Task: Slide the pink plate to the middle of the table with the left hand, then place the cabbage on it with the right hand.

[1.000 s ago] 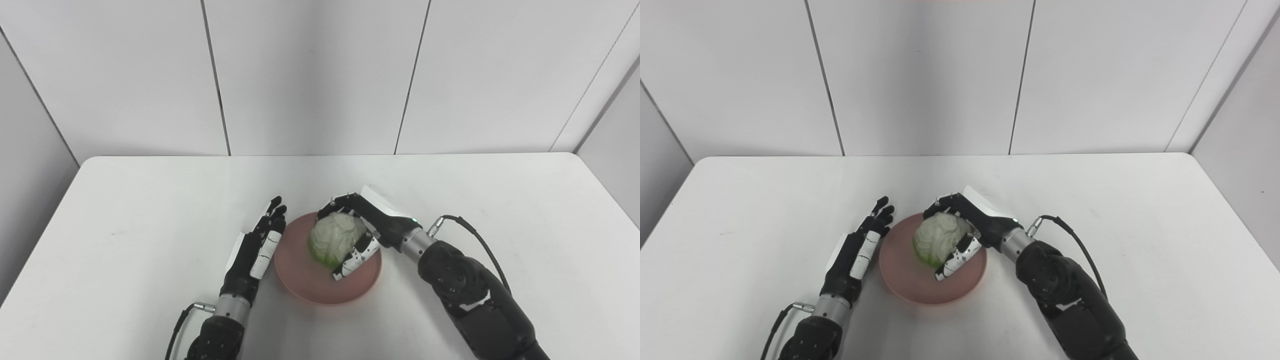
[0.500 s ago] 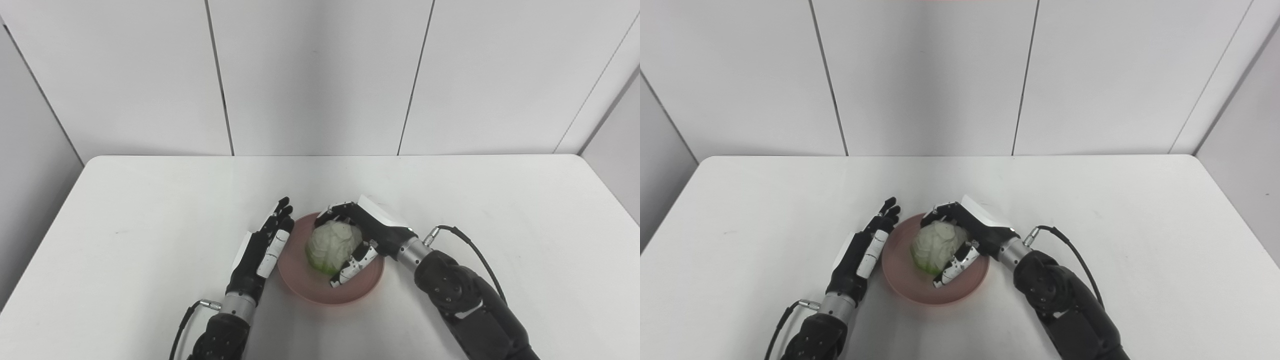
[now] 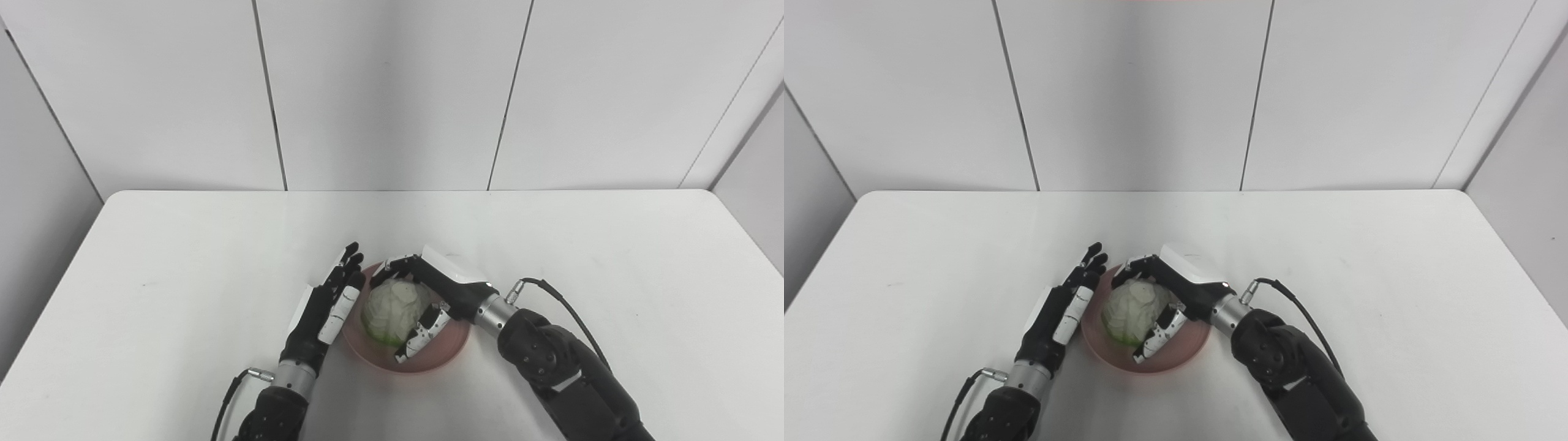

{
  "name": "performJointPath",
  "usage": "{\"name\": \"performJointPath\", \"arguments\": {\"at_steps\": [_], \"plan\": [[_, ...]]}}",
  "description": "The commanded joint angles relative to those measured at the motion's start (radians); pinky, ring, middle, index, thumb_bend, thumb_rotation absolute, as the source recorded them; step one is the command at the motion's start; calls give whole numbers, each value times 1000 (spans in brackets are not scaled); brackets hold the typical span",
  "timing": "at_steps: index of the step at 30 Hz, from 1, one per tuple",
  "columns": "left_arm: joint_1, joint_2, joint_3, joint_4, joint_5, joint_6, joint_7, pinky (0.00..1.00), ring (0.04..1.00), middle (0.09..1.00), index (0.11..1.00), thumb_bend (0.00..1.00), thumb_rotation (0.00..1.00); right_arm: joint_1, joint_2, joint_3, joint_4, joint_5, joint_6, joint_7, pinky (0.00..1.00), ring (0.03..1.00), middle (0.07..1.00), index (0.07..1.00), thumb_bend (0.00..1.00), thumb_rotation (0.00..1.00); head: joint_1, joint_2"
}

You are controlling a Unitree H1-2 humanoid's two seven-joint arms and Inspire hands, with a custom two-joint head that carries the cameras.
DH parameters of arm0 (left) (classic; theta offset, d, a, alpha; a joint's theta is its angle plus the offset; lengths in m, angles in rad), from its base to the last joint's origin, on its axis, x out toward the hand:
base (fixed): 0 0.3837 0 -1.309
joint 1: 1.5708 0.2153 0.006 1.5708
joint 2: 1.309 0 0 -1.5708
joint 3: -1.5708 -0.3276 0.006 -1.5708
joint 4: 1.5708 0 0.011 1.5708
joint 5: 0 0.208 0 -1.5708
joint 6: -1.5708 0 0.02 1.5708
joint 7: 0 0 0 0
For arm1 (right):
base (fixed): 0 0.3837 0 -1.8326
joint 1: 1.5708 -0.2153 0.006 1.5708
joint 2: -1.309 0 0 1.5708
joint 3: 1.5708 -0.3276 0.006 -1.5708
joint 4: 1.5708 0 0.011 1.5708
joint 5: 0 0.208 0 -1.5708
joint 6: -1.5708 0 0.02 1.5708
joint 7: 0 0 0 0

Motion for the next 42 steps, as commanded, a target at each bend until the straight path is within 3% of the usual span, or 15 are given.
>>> {"name": "performJointPath", "arguments": {"at_steps": [1,8,10,13,14,16,22,26,38,42], "plan": [[12,-19,-33,37,-1,39,-55,912,933,939,930,758,1000,-25,3,2,-20,5,22,19,379,427,449,523,525,0,1,0],[14,-21,-32,35,-6,38,-53,915,936,940,934,763,1000,-24,-2,13,-44,-33,84,50,396,449,462,518,526,0,0,2],[10,-22,-31,43,-5,35,-51,919,940,945,937,783,1000,-26,-10,21,-51,-36,129,90,422,481,470,516,527,0,1,1],[9,-22,-31,42,-5,46,-52,935,950,953,944,780,1000,-30,-22,35,-48,-56,152,110,496,567,600,497,520,113,1,1],[10,-23,-31,40,-3,53,-50,930,947,950,940,787,1000,-32,-25,41,-45,-67,155,112,540,618,656,613,655,126,1,1],[14,-28,-28,28,-7,74,-48,932,946,946,935,793,1000,-35,-33,54,-43,-93,163,115,585,674,705,695,740,158,1,1],[17,-23,-33,10,1,91,-47,920,943,947,936,796,1000,-40,-44,63,-51,-108,176,131,630,745,775,759,751,220,0,3],[17,-19,-34,10,6,85,-50,912,935,939,931,787,1000,-53,-62,76,-72,-103,214,191,758,901,932,888,773,331,-3,2],[17,-17,-27,8,-9,100,-60,911,935,939,930,798,1000,-64,-94,85,-137,-130,256,247,798,942,957,897,830,381,-8,-1],[20,-18,-26,2,-11,94,-56,902,931,936,924,775,1000,-62,-110,71,-210,-134,278,268,798,942,960,904,856,434,-12,-2]]}}
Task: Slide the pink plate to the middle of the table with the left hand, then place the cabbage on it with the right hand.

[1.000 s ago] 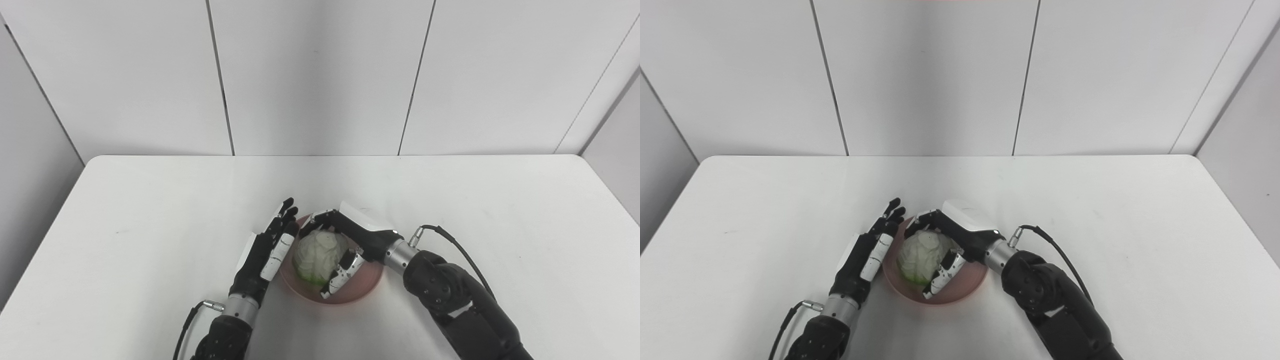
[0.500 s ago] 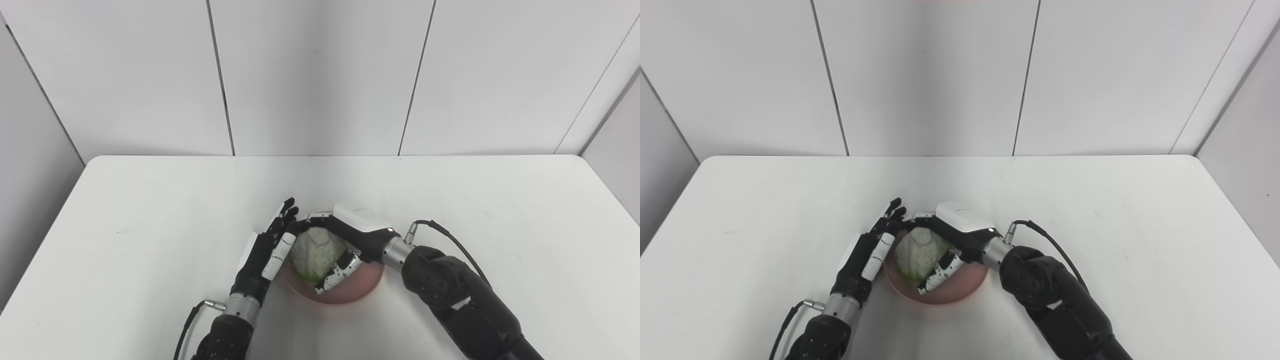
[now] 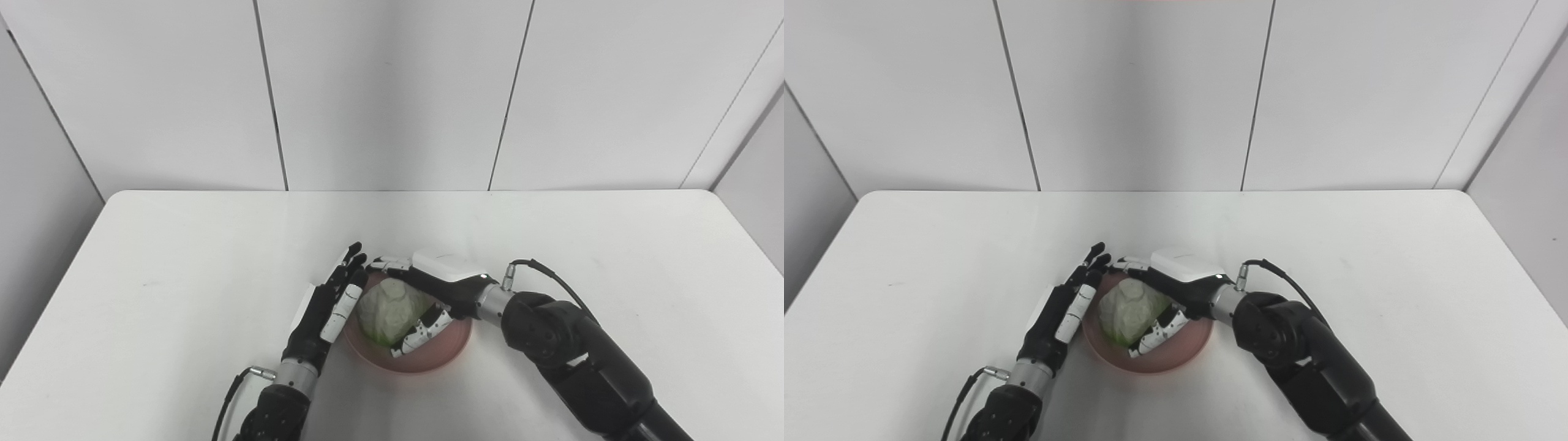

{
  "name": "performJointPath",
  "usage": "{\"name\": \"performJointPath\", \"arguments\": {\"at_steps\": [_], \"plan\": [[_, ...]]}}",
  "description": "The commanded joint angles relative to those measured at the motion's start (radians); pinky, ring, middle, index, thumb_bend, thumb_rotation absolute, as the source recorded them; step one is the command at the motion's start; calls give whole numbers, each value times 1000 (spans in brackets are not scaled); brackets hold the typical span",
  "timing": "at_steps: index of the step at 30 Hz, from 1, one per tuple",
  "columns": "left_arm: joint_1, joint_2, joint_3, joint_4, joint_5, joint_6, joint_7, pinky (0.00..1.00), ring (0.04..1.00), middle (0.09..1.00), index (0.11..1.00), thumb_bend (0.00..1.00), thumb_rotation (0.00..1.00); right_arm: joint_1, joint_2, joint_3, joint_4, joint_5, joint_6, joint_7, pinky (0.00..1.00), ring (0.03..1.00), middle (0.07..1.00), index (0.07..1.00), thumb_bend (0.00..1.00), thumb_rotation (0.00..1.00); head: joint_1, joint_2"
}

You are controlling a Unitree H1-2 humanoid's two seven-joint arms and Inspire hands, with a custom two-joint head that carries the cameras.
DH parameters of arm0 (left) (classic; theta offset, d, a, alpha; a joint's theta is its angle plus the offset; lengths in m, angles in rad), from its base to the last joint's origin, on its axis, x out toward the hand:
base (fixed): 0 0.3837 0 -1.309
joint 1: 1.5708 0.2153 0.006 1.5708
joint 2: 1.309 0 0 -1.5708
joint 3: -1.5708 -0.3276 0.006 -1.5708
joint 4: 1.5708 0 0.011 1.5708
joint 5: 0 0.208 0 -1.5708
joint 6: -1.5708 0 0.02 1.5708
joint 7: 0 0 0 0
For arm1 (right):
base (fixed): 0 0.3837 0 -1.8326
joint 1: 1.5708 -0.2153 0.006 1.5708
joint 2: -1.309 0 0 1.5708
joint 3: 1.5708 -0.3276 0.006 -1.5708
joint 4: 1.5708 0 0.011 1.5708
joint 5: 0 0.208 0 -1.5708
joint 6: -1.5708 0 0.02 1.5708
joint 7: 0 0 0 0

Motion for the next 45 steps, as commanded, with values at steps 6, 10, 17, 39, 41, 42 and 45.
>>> {"name": "performJointPath", "arguments": {"at_steps": [6,10,17,39,41,42,45], "plan": [[24,-13,-22,22,-3,69,-49,900,930,939,925,800,1000,-15,-31,-67,-159,33,68,41,779,937,971,943,941,499,-5,-6],[22,-2,-35,34,26,30,-42,873,910,933,928,790,1000,-36,-36,-119,-209,90,79,55,810,957,988,975,989,564,-5,-7],[22,-7,-20,37,-8,43,-56,892,929,941,936,806,1000,-29,-35,-206,-220,168,47,7,849,964,996,1000,991,595,-6,-11],[55,7,4,52,75,-141,58,927,951,962,968,858,1000,260,242,-482,-30,405,-142,-461,986,1000,1000,1000,799,1000,-11,-45],[60,2,20,58,50,-155,49,935,953,966,968,855,1000,266,248,-495,-10,444,-170,-466,997,1000,1000,1000,810,1000,-11,-48],[63,0,26,59,39,-154,41,959,969,979,981,872,1000,267,249,-499,0,466,-184,-464,999,1000,1000,1000,782,1000,-11,-48],[69,3,39,56,13,-149,16,984,989,996,996,879,1000,275,254,-511,15,539,-181,-446,1000,1000,1000,1000,772,1000,-11,-56]]}}
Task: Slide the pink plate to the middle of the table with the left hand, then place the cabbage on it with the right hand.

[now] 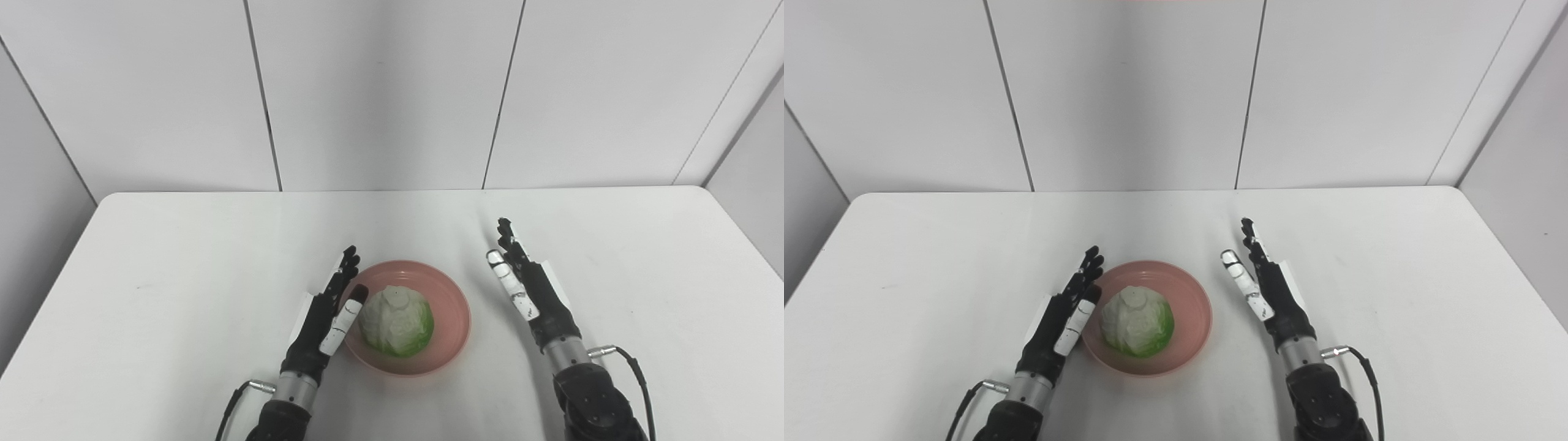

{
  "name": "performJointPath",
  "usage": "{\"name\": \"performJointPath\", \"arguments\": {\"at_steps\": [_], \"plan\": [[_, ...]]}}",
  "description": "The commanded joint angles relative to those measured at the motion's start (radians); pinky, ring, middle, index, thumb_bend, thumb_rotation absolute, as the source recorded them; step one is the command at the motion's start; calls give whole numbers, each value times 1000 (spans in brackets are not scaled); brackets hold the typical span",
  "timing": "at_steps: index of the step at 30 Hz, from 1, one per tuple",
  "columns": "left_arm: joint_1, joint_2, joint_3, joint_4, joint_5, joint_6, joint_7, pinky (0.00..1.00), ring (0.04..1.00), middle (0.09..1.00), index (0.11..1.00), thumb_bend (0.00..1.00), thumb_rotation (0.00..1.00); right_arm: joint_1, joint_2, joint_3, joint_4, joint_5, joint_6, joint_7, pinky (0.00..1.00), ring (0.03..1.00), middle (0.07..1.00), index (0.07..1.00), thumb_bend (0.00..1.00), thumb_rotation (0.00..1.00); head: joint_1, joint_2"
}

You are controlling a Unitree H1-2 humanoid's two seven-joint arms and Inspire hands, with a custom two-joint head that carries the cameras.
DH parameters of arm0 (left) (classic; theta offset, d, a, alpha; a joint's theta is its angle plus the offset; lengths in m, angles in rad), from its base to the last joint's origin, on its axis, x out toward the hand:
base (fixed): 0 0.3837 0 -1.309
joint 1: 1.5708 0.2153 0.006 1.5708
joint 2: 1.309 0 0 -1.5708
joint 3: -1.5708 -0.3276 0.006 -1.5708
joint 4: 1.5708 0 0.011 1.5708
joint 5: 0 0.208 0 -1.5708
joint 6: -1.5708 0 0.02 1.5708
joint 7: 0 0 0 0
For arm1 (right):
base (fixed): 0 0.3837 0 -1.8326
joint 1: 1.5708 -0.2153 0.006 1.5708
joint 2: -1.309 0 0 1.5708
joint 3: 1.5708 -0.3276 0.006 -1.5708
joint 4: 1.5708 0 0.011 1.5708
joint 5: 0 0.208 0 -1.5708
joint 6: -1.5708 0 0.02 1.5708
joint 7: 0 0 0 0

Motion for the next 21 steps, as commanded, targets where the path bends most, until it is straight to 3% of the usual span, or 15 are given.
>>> {"name": "performJointPath", "arguments": {"at_steps": [1,17,21], "plan": [[31,8,8,10,-20,7,-21,991,994,999,999,878,1000,-21,-6,-6,-21,43,-48,0,1000,1000,1000,1000,765,1000,0,1],[60,-7,37,-5,-11,-4,-21,953,976,983,978,822,1000,53,-16,40,-58,124,6,46,1000,1000,1000,1000,649,1000,8,-11],[72,-10,38,-34,23,50,-2,973,976,971,970,853,1000,66,-6,50,-56,124,7,44,1000,1000,1000,1000,609,1000,14,-17]]}}
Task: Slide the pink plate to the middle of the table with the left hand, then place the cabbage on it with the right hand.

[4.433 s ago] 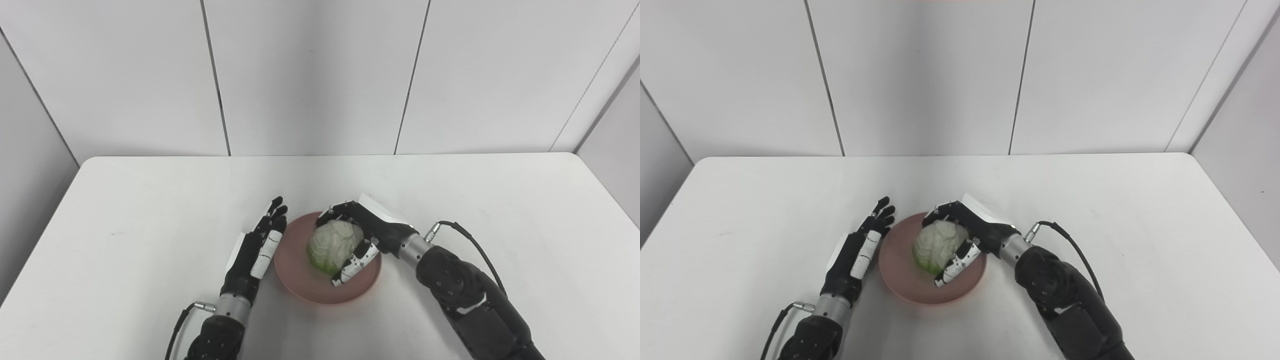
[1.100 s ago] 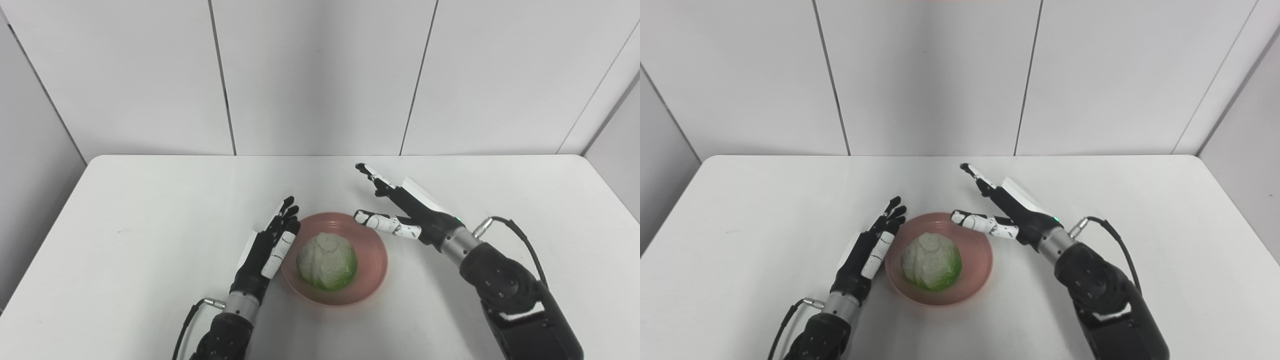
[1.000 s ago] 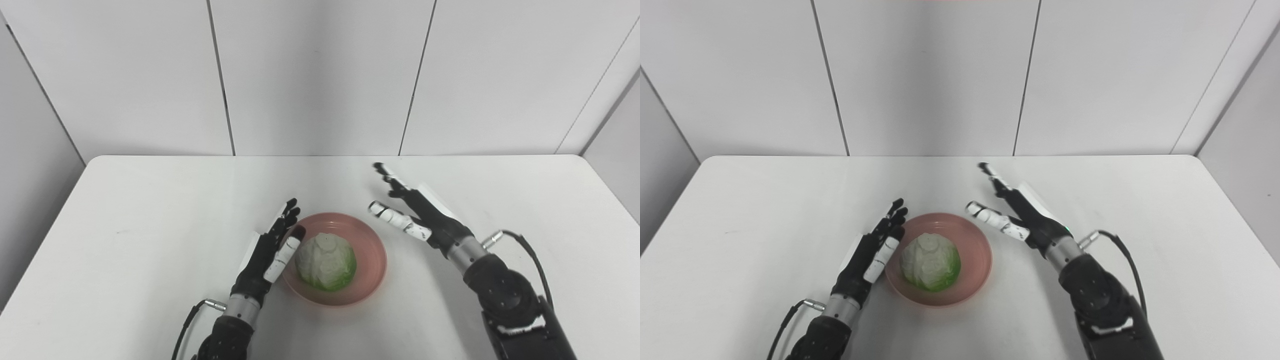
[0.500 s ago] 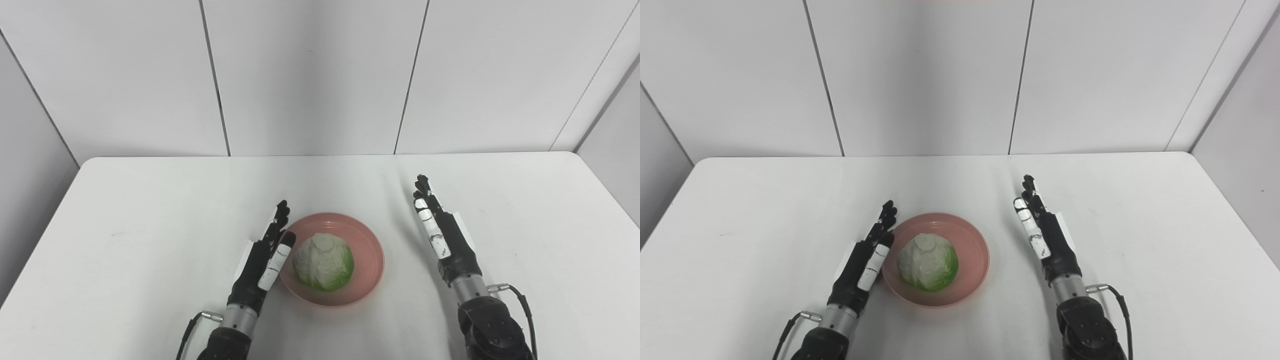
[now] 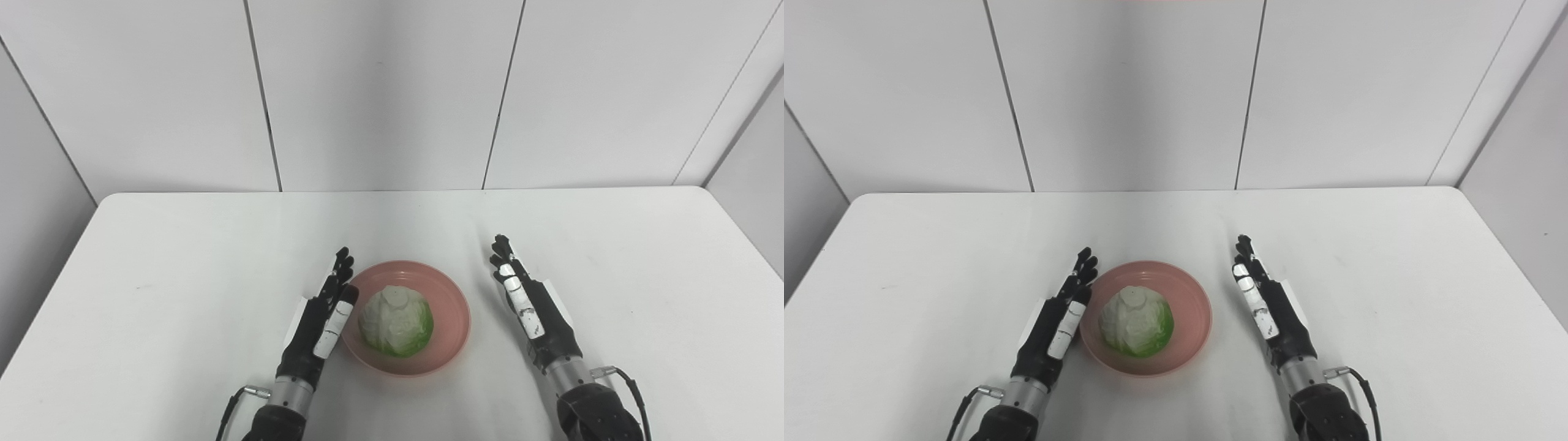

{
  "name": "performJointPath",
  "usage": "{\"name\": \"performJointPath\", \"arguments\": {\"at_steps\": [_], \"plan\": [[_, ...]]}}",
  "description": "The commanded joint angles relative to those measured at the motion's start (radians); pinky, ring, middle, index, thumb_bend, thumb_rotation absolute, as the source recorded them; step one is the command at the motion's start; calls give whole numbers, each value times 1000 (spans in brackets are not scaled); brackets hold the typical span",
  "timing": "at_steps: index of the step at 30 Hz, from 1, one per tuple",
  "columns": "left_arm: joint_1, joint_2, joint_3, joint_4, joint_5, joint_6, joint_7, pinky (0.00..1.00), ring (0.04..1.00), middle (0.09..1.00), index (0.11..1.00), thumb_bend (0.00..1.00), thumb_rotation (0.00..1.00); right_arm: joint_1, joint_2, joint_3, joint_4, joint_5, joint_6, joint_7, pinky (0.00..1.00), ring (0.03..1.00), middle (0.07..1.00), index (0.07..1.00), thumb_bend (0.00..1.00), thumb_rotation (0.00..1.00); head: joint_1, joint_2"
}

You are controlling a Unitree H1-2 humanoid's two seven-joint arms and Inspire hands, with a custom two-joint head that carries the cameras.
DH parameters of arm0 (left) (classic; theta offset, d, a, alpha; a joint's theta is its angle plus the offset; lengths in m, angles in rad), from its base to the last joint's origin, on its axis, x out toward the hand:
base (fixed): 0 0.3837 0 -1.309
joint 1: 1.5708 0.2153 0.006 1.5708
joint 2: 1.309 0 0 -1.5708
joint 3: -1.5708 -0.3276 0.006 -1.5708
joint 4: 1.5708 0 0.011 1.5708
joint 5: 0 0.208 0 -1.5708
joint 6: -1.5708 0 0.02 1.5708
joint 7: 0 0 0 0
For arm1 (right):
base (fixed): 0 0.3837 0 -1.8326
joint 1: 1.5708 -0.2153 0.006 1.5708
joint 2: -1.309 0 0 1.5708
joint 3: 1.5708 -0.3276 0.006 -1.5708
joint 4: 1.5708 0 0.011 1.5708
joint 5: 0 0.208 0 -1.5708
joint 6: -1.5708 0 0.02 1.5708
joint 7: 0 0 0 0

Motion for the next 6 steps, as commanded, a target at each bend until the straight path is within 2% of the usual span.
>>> {"name": "performJointPath", "arguments": {"at_steps": [1,3,6], "plan": [[42,-1,10,-3,18,46,21,972,972,967,966,850,1000,-6,6,4,-30,19,3,1,1000,1000,1000,1000,607,1000,0,1],[45,-2,12,-3,25,39,30,976,971,965,962,842,1000,-3,11,6,-32,23,10,-2,1000,1000,1000,1000,591,1000,2,0],[60,-3,16,-34,34,75,32,980,975,968,965,838,1000,-5,7,3,-24,65,30,20,1000,1000,1000,1000,601,1000,5,-1]]}}
